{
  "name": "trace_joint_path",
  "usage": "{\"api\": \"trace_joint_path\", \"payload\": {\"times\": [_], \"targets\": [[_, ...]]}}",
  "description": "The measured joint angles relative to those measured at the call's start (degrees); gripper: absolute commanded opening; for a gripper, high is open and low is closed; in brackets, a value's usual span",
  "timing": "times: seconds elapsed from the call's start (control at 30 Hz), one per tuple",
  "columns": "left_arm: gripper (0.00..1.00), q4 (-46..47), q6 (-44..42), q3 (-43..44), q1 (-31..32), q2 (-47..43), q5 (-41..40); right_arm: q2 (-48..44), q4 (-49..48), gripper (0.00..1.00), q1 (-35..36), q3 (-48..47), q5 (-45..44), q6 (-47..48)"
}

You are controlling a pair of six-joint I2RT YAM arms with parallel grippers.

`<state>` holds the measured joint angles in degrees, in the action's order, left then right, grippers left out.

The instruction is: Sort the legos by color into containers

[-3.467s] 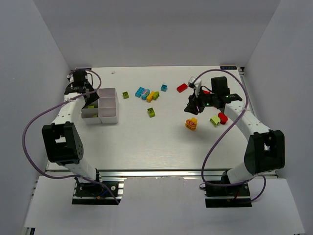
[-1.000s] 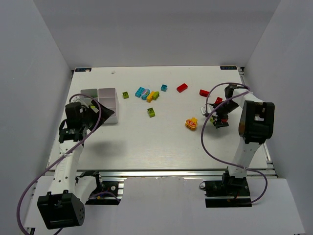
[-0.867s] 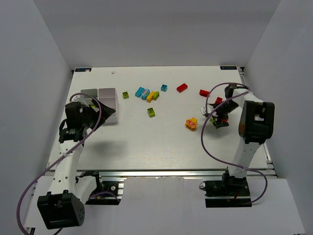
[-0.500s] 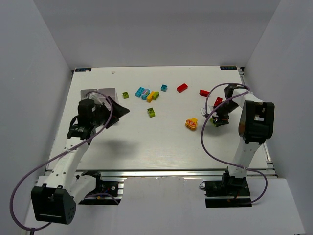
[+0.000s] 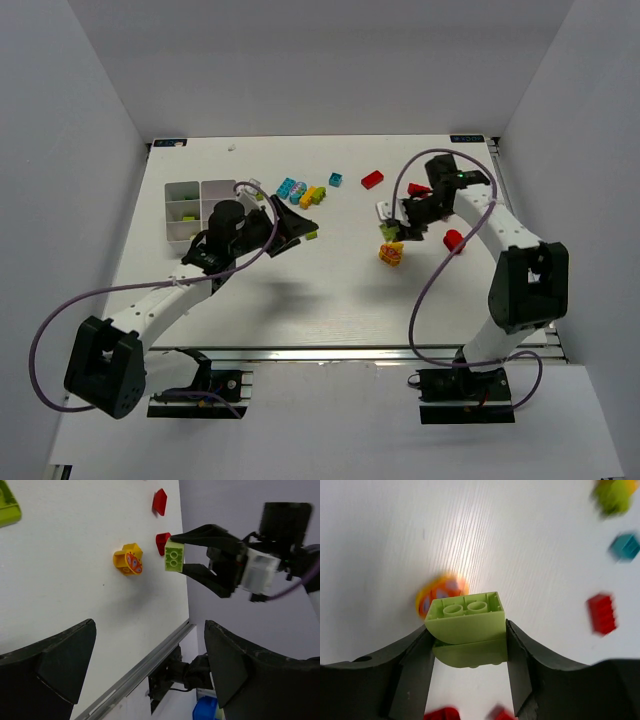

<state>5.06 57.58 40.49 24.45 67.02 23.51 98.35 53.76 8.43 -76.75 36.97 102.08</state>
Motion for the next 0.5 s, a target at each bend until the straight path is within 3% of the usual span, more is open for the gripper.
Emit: {"api": "trace_joint_path", "payload": {"times": [0.23, 0.5], "targets": [[0.98, 4.50, 1.03, 2.64, 5.25, 6.19, 0.72, -6.60, -9.53, 0.25, 16.81, -2.82, 7.15, -27.32], [0.97, 6.60, 1.64, 2.78, 7.58, 6.47, -0.11, -5.22, -15.80, 0.25, 23.89, -5.27, 6.56, -44.96]]}}
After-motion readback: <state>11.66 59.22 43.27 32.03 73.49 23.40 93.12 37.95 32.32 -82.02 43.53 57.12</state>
